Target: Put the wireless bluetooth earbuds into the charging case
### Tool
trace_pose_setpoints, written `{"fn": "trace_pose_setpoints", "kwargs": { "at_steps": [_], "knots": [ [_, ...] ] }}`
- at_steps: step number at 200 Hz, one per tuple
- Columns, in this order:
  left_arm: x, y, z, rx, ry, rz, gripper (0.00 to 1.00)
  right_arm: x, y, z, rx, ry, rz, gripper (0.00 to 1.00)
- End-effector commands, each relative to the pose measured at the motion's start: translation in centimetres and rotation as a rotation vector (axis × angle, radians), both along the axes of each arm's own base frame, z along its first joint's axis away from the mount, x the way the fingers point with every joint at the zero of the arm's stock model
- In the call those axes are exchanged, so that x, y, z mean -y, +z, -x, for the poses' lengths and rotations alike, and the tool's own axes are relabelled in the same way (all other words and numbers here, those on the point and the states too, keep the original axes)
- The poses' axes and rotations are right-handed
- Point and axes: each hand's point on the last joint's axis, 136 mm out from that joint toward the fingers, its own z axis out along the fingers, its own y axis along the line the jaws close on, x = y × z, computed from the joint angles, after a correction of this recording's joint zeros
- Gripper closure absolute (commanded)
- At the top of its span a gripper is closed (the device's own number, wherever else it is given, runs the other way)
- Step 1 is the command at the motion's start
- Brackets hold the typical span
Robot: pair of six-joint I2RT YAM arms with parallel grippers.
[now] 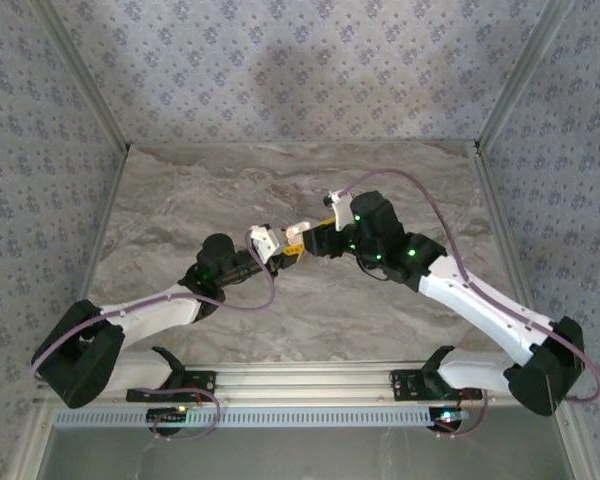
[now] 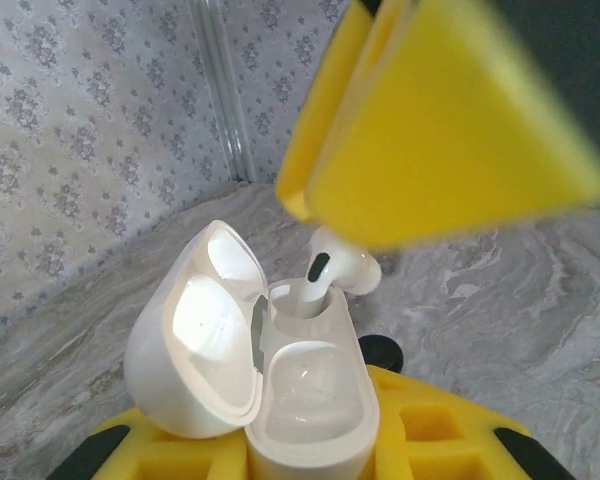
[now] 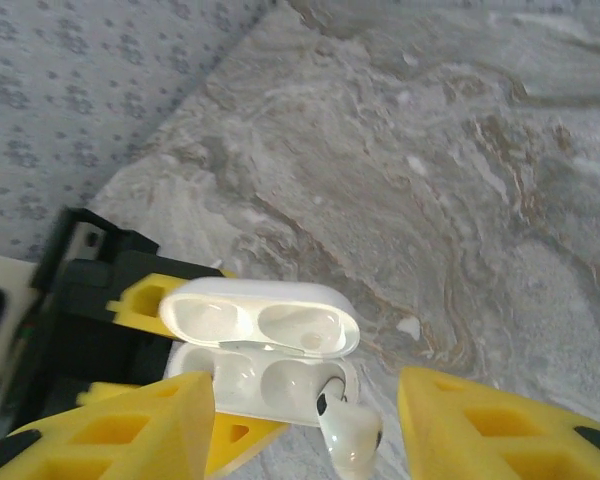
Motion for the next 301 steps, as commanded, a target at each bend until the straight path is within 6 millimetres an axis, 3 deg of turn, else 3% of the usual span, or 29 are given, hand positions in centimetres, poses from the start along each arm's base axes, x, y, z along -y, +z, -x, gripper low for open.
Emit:
{"fn": "trace_pose_setpoints", "kwargs": {
  "at_steps": [1,35,68,109,151,301],
  "knots": [
    [0.5,3.3,0.9,0.056,-0.057,0.072,0.88,0.5,2.7,1.2,0.080,0.125,-0.060,0.48],
    [0.5,3.5,1.2,0.042,-0.080,0.094,0.88,2.1,2.9,1.5,0.143,0.222,-0.039,0.50],
    [0.4,3.8,1.1,0.033,-0.081,0.109,0.88,3.2,1.1,1.8,0.130,0.278,0.006,0.52],
    [0.3,4.0,0.9,0.031,-0.067,0.116,0.88,3.1,-1.0,2.9,0.149,0.340,0.019,0.68],
    [0.3,4.0,0.7,0.028,-0.060,0.116,0.88,2.3,-2.5,3.3,0.146,0.353,0.031,0.77],
    [0.2,4.1,0.5,0.030,-0.054,0.110,0.88,0.1,-1.4,2.5,0.194,0.383,0.011,0.86]
  ]
}}
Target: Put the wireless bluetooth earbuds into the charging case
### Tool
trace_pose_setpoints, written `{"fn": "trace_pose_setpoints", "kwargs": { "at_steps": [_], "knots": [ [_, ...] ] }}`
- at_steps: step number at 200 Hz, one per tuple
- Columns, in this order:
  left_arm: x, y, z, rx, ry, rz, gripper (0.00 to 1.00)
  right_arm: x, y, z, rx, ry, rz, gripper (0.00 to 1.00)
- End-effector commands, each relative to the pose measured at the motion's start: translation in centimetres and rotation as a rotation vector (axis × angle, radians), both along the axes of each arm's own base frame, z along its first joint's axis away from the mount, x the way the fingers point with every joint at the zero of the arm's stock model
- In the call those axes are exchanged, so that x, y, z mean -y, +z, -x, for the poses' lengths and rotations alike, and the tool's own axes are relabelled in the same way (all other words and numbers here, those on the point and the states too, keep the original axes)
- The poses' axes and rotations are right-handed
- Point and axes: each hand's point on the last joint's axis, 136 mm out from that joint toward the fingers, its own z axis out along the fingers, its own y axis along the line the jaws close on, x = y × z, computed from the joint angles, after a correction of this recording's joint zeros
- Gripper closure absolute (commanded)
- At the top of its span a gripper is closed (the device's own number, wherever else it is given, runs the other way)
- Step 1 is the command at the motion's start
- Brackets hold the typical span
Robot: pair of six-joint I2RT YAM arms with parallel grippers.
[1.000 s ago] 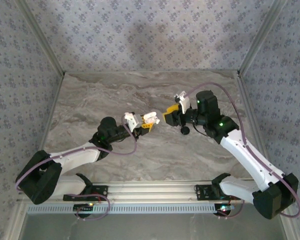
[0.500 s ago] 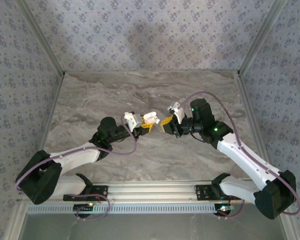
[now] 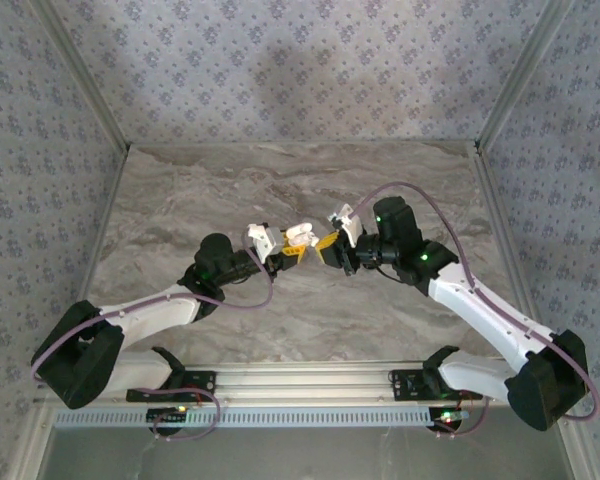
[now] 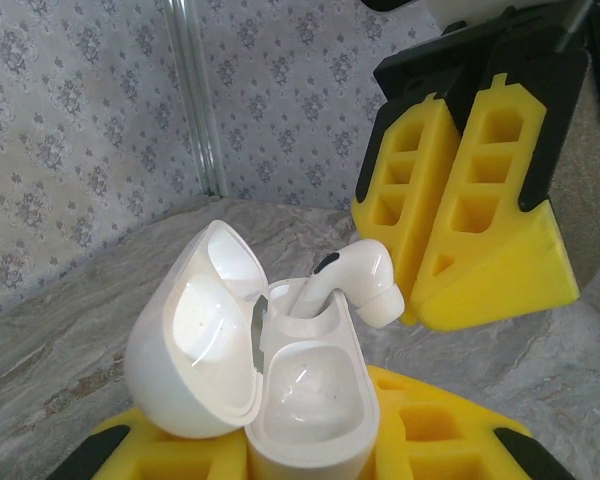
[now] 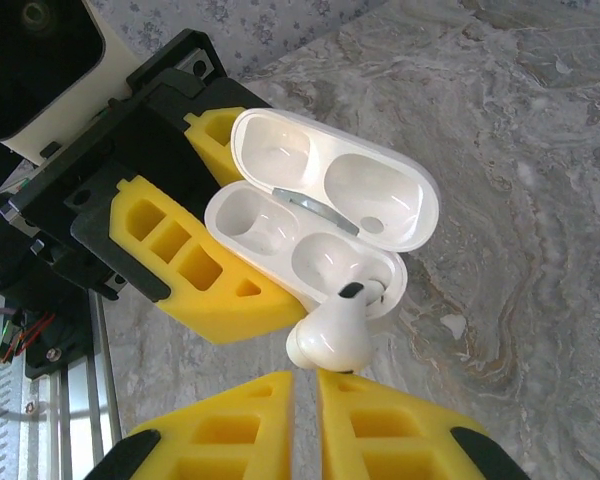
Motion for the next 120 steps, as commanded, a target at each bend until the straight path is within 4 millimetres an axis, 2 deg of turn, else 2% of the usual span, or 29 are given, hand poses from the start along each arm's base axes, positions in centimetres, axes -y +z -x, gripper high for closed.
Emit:
{"fn": "trace_pose_setpoints", "kwargs": {
  "at_steps": [1,120],
  "knots": [
    [0.00,3.26,-0.21,0.070,0.001,0.061,0.88,-0.58,1.74,-0.46,0.051,0.008,-0.024,0.86],
    [-0.01,3.14,-0.04,0.065,-0.006,0.053,0.88,-1.01,1.83,-1.29,0.056,-0.008,-0.016,0.86]
  ]
}}
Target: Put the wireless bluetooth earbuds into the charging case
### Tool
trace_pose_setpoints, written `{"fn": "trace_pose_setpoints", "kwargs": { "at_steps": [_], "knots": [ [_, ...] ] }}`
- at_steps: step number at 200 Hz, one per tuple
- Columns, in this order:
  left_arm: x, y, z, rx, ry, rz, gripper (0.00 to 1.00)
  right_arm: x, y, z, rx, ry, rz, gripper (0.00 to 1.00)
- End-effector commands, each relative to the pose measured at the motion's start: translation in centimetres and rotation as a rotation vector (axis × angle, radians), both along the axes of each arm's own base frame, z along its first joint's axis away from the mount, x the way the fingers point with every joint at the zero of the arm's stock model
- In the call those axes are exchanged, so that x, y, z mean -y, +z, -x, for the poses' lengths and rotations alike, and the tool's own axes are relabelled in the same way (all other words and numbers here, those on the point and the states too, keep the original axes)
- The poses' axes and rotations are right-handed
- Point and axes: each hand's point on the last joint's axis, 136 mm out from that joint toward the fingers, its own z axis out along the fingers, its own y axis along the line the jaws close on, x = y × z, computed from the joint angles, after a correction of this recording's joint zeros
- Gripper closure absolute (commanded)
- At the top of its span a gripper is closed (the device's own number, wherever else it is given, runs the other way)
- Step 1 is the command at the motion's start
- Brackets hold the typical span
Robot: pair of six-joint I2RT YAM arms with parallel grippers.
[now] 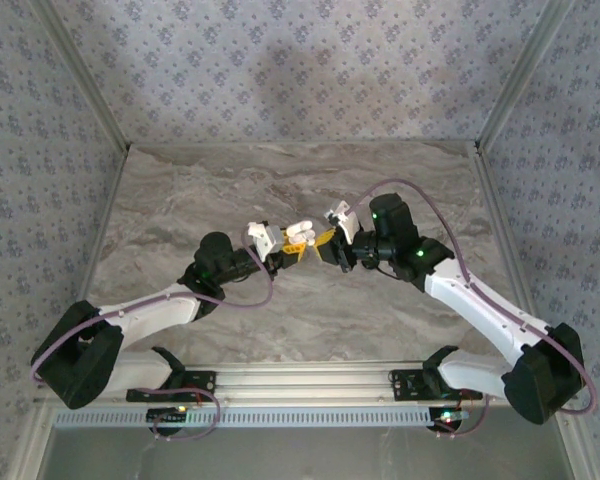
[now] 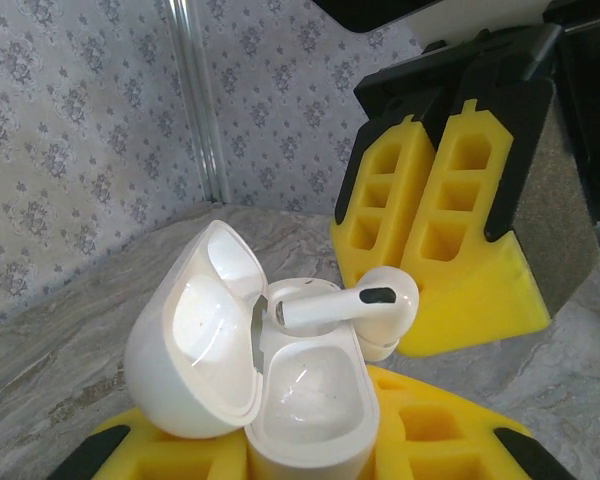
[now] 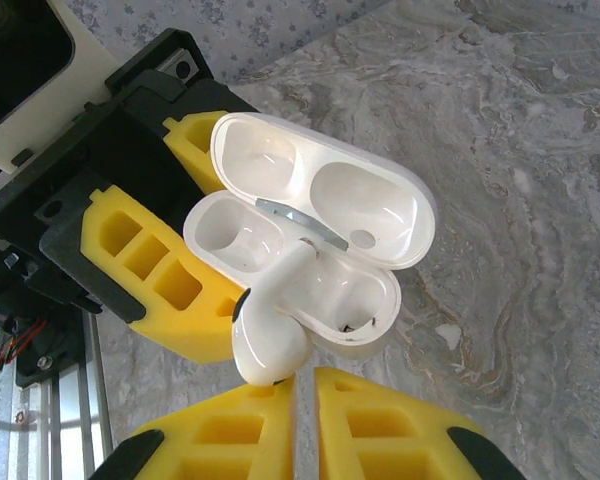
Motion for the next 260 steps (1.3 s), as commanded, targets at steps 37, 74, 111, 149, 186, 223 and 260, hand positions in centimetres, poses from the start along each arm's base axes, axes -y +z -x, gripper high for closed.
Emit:
{"fn": "trace_pose_setpoints", "kwargs": {
  "at_steps": [37,74,111,149,186,223,260],
  "knots": [
    [-0.1,2.6,0.1,0.052,-0.006,0.042,0.88,-0.3,1.6,-0.8,0.038,-0.024,-0.020,0.84],
    [0.0,2.5,0.1,0.047,-0.005,0.042,0.88,-0.5,1.7,-0.8,0.026,-0.027,-0.032,0.81],
    [0.0,2.5,0.0,0.040,-0.002,0.042,0.88,-0.8,1.6,-0.8,0.016,-0.025,-0.038,0.76],
    [0.0,2.4,-0.1,0.036,-0.001,0.039,0.88,-1.0,1.7,-1.0,0.019,-0.028,-0.040,0.74],
    [0.0,2.4,-0.1,0.034,-0.002,0.036,0.88,-1.1,1.9,-1.1,0.022,-0.033,-0.044,0.71],
    [0.1,2.3,0.0,0.030,-0.006,0.032,0.88,-1.3,1.8,-1.3,0.020,-0.042,-0.045,0.69],
    [0.1,2.3,0.0,0.029,-0.009,0.024,0.88,-1.4,1.6,-1.8,0.018,-0.060,-0.041,0.65]
  ]
}}
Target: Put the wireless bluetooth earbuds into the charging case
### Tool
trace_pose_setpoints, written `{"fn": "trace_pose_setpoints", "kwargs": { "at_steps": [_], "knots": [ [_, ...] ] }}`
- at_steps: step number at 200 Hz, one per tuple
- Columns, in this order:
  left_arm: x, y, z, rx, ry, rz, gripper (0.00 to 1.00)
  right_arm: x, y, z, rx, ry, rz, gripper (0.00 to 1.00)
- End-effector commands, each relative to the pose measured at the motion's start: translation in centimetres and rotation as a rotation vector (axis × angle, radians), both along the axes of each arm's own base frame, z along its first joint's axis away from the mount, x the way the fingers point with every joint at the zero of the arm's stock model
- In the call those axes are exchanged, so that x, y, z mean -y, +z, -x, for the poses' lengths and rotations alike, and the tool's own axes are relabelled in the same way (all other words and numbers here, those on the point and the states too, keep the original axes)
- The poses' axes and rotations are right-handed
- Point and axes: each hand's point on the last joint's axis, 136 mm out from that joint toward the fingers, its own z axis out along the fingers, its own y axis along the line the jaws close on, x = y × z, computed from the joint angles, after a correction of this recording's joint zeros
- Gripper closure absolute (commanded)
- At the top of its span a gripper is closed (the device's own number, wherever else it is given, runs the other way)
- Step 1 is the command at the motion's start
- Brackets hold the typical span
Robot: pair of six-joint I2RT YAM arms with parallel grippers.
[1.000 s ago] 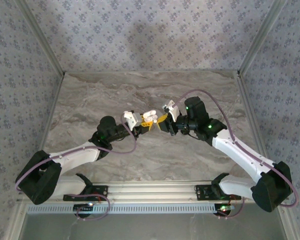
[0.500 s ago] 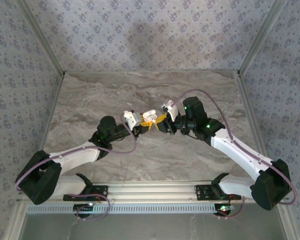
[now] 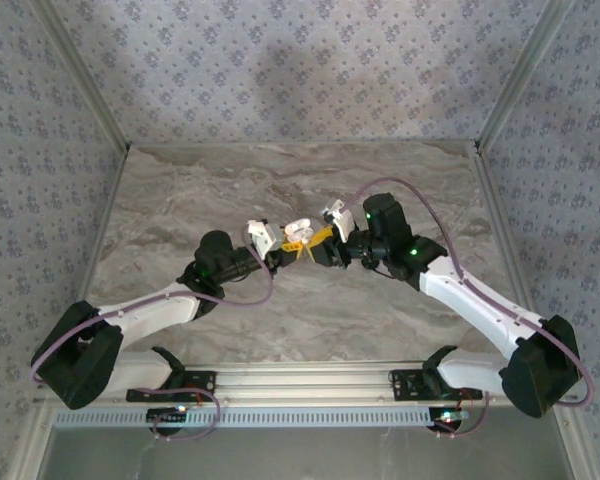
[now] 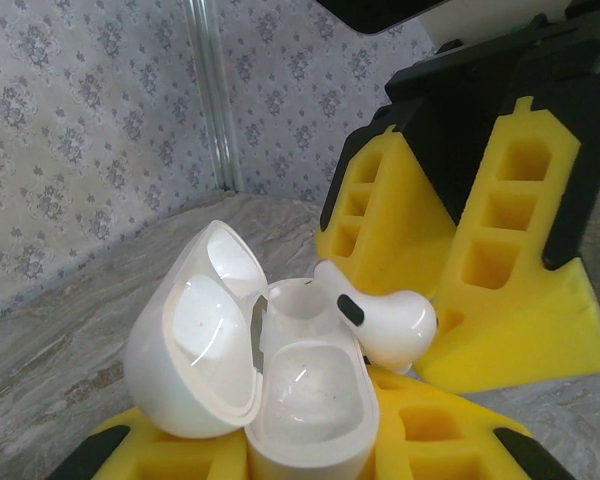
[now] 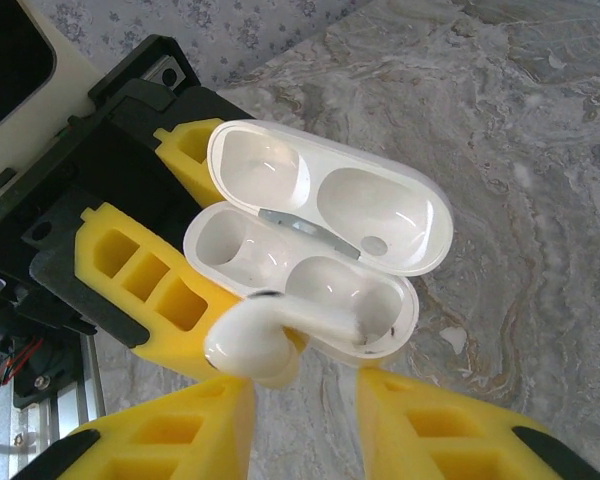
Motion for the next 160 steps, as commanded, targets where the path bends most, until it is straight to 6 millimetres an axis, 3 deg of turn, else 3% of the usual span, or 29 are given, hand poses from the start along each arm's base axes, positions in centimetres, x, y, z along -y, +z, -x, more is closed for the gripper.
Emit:
{"fn": "trace_pose_setpoints", "kwargs": {
  "at_steps": [1,75,114,160],
  "knots": [
    [0.4,2.6,0.6,0.048,-0.039,0.039,0.88,-0.5,2.0,-1.1,0.051,-0.026,-0.034,0.65],
    [0.6,2.0,0.8,0.040,-0.055,0.015,0.88,-0.6,1.4,-2.1,0.025,-0.072,-0.034,0.64],
    [0.7,1.9,0.9,0.036,-0.059,0.011,0.88,-0.4,0.7,-2.7,0.005,-0.105,-0.027,0.69],
    [0.6,1.3,0.8,0.030,-0.048,-0.001,0.88,0.0,-0.2,-2.0,-0.029,-0.110,-0.031,0.72]
  ]
}}
